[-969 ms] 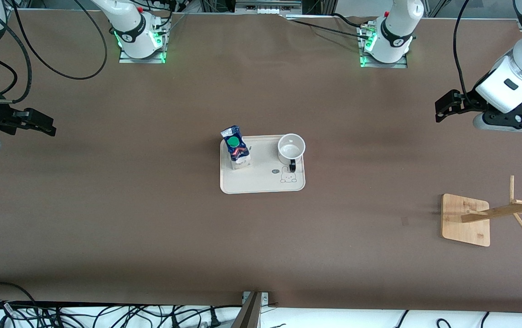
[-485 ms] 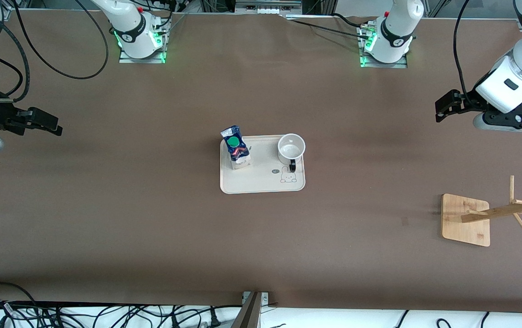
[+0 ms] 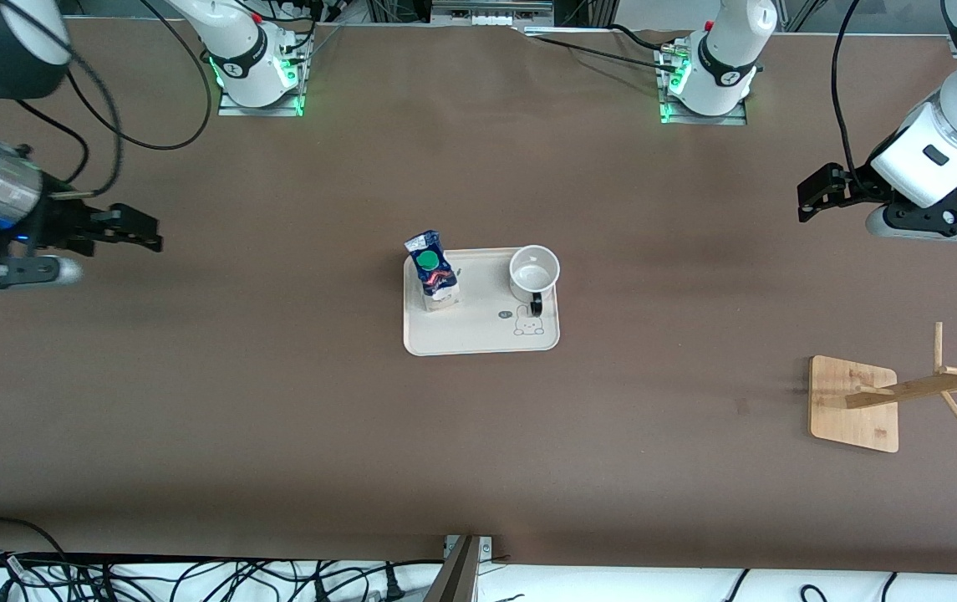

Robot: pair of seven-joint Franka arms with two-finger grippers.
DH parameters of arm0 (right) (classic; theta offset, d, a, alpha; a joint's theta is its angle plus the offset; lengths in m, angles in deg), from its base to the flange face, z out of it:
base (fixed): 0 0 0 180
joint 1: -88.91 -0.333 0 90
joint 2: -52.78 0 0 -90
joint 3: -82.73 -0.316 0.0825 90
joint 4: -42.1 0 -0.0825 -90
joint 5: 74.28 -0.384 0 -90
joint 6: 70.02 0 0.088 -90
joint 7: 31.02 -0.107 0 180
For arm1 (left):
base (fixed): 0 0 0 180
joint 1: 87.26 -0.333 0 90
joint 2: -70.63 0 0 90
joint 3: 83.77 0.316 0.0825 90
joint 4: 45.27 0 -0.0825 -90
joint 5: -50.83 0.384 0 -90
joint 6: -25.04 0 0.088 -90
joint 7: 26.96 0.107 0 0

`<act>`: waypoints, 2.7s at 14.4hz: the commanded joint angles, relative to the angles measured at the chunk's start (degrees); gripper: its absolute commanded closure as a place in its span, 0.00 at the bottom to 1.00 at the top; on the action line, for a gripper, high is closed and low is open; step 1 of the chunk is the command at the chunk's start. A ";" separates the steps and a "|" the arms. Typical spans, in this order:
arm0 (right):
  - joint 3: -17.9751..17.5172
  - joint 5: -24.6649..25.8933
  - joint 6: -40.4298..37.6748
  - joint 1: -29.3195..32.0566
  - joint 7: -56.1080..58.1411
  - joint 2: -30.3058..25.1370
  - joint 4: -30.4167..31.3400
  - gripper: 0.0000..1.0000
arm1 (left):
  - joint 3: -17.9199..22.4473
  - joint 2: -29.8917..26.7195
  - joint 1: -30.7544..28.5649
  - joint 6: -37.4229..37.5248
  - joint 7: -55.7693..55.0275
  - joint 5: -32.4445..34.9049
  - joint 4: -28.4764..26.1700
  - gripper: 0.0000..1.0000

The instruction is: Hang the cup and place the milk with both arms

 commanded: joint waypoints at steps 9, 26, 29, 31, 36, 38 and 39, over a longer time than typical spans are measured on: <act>0.13 -0.65 5.71 -9.51 -0.58 7.81 0.56 0.00 | 0.09 -0.37 0.03 1.03 0.37 0.90 0.17 0.00; -0.66 -7.66 11.43 -25.26 -0.58 13.26 0.56 0.00 | 0.70 10.61 0.38 2.44 0.11 0.73 12.30 0.00; -0.66 -8.04 13.98 -25.26 -0.76 14.22 0.56 0.00 | 0.71 12.45 0.29 2.61 -3.66 0.64 15.45 0.00; -0.66 -8.04 16.52 -25.26 -1.54 15.28 0.56 0.00 | 0.71 13.68 0.64 4.62 -5.42 0.55 16.87 0.00; -0.75 -8.21 19.96 -25.43 -7.97 16.69 0.56 0.00 | 0.18 13.69 0.90 7.18 -17.88 -0.06 17.40 0.00; -0.83 -10.83 20.05 -26.04 -7.97 16.78 0.56 0.00 | 0.00 13.60 0.90 7.27 -21.76 -0.59 17.40 0.00; -0.83 -12.41 19.87 -26.57 -7.97 16.69 0.56 0.00 | 0.00 13.43 0.90 7.88 -23.26 -1.55 17.31 0.00</act>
